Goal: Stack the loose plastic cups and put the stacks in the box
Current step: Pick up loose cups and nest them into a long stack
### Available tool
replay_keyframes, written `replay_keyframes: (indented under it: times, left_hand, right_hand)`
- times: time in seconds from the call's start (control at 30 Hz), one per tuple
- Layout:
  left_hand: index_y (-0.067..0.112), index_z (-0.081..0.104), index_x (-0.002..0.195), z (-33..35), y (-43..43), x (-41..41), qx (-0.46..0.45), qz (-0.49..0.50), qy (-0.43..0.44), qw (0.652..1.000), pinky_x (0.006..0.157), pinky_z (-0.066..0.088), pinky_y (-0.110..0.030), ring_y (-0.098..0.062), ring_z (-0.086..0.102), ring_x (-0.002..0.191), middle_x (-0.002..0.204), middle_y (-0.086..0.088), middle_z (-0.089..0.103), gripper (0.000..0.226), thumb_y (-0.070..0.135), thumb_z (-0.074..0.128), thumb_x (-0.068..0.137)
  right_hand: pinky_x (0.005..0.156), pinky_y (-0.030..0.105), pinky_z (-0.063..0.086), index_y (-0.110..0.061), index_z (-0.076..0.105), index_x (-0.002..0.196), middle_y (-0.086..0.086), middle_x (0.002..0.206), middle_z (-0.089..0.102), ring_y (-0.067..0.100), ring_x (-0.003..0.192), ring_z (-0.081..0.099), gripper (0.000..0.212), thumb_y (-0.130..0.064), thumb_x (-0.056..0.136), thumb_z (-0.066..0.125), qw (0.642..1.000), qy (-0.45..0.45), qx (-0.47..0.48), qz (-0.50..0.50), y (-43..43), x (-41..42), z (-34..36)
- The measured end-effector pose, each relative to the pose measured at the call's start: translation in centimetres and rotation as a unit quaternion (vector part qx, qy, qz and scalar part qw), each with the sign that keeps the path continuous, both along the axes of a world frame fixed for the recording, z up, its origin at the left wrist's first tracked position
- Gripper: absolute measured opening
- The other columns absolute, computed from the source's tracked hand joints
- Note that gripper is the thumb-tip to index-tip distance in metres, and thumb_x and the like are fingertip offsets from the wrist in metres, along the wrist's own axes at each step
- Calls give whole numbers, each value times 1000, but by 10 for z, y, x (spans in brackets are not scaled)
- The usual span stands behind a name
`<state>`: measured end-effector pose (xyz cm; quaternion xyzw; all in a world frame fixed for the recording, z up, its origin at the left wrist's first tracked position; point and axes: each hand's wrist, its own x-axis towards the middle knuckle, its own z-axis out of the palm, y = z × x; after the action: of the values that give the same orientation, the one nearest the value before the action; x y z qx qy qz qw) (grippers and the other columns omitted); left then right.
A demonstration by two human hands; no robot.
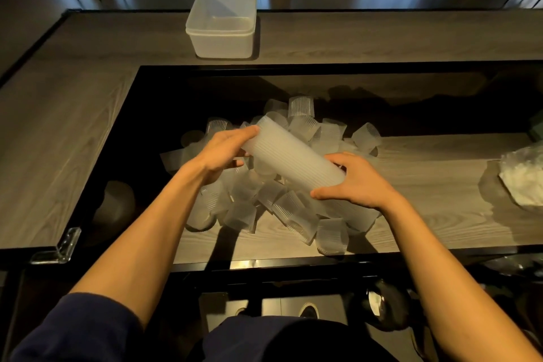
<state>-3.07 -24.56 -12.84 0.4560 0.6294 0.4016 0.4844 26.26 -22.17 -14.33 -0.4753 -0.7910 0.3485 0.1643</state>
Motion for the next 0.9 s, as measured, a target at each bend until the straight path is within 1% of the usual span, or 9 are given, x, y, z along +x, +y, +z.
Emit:
replay_keyframes:
  times: [0.1, 0.17, 0.27, 0.33, 0.4, 0.53, 0.63, 0.73, 0.9]
  left_hand:
    - [32, 65, 112, -4, -1, -3, -4, -3, 37, 999, 97, 46, -36, -16, 60, 111, 117, 4, 65, 40, 64, 45, 96]
    - [26, 62, 129, -15, 1, -12, 16, 33, 136, 990, 97, 45, -36, -16, 58, 116, 128, 2, 63, 60, 71, 39, 96]
    - [18, 46, 146, -36, -1, -31, -16, 97, 362, 927, 102, 48, -47, -30, 53, 126, 143, -12, 53, 89, 81, 41, 84]
    - [18, 39, 151, -47, -7, -37, -83, 80, 445, 888, 107, 42, -54, -38, 43, 135, 149, -16, 45, 98, 84, 50, 78]
    - [19, 36, 151, -55, -14, -38, -130, 45, 487, 863, 109, 36, -54, -39, 36, 140, 152, -15, 41, 96, 79, 59, 79]
    - [21, 42, 143, -69, -18, -36, -137, 49, 507, 849, 105, 38, -51, -36, 44, 132, 141, -13, 52, 80, 69, 65, 82]
    - [21, 42, 142, -78, -16, -41, -117, 79, 478, 867, 101, 45, -51, -35, 54, 123, 134, -12, 58, 75, 60, 68, 84]
    - [16, 41, 144, -74, -14, -43, -89, 102, 443, 886, 101, 50, -50, -37, 54, 123, 141, -14, 50, 75, 50, 72, 85]
    - [16, 39, 146, -71, -19, -42, -138, 81, 481, 862, 104, 45, -51, -39, 50, 128, 146, -15, 42, 80, 60, 68, 86]
  right_hand:
    - [88, 32, 51, -38, 60, 118, -7, 115, 59, 10, 106, 54, 61, -49, 66, 90, 1000, -1, 2, 2, -1, -1, -2]
    - [88, 31, 51, -40, 60, 118, -8, 116, 59, 9, 106, 54, 62, -50, 65, 91, 1000, -5, -1, -2, 0, -1, -5]
    - [87, 33, 51, -39, 62, 117, -8, 115, 59, 10, 106, 54, 63, -51, 63, 91, 1000, -15, -6, -3, 1, -2, -10]
    - [88, 34, 52, -37, 62, 116, -7, 115, 59, 10, 105, 54, 62, -50, 63, 91, 1000, -17, -8, -5, 1, -3, -11]
    - [87, 33, 52, -36, 62, 115, -6, 114, 58, 11, 105, 54, 60, -48, 64, 92, 1000, -15, -11, -6, 1, -6, -11]
    - [83, 29, 50, -31, 65, 117, -3, 113, 59, 11, 103, 55, 61, -46, 65, 92, 1000, -18, -15, -8, 2, -8, -12]
    - [83, 28, 50, -31, 64, 122, -2, 115, 59, 13, 104, 55, 66, -47, 65, 92, 999, -27, -16, -9, 2, -6, -14]
    - [84, 30, 51, -30, 64, 125, -2, 116, 59, 15, 106, 56, 69, -49, 64, 91, 999, -32, -19, -10, 3, -5, -15]
    - [85, 30, 51, -30, 64, 123, -2, 115, 59, 15, 105, 55, 66, -45, 66, 92, 999, -27, -22, -9, 2, -7, -14]
